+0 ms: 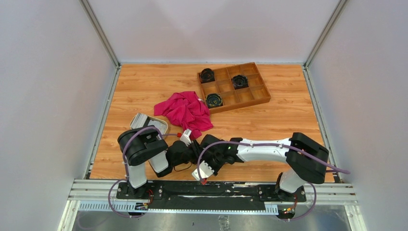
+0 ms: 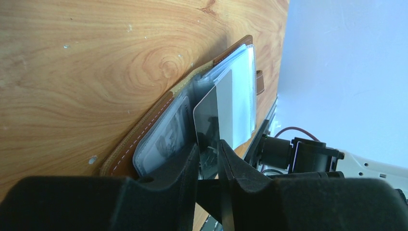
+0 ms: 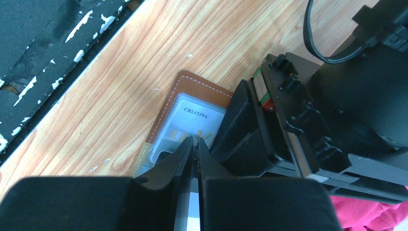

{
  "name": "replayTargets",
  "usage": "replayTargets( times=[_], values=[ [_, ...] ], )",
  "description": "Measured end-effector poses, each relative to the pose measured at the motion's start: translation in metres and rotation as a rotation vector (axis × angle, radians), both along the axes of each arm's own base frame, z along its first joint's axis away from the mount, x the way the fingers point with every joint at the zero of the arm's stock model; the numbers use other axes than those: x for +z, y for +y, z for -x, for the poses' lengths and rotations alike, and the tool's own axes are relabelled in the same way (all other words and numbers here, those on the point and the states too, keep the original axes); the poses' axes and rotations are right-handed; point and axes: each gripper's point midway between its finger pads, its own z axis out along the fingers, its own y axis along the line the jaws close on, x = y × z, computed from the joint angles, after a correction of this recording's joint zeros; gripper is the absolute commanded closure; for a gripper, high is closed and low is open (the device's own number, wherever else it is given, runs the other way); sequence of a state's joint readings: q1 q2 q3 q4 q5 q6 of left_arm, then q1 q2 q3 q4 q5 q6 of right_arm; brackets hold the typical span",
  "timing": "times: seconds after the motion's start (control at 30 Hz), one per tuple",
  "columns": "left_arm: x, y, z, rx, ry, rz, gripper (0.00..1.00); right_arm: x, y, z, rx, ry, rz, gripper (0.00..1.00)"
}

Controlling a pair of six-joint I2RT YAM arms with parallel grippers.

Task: Put the credit cards into the card holder
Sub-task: Insert the credit card into the card holder.

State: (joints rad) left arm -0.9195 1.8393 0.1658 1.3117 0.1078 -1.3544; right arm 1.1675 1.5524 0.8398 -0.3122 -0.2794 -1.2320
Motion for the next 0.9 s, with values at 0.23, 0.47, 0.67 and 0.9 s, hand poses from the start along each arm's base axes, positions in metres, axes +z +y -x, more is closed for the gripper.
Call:
replayTargets(
  times=[0.23,0.47,0.67,0.9],
  values=[
    [0.0,0.0,0.0,0.0,0.0,0.0,0.72,0.0,-0.01,-0.002,0.007,-0.01,0.025,0.89],
    [0.0,0.0,0.0,0.0,-0.001,0.002,0.7,0.001,-0.023,-0.004,0.0,0.015,0.045,0.89],
    [0.002,-0.001,0.0,0.0,-0.005,0.006,0.67,0.002,-0.029,-0.002,-0.004,0.044,0.051,0.89],
    [0.004,-0.001,-0.001,0.0,-0.007,0.008,0.64,0.002,-0.033,-0.003,-0.02,0.083,0.045,0.89]
  ],
)
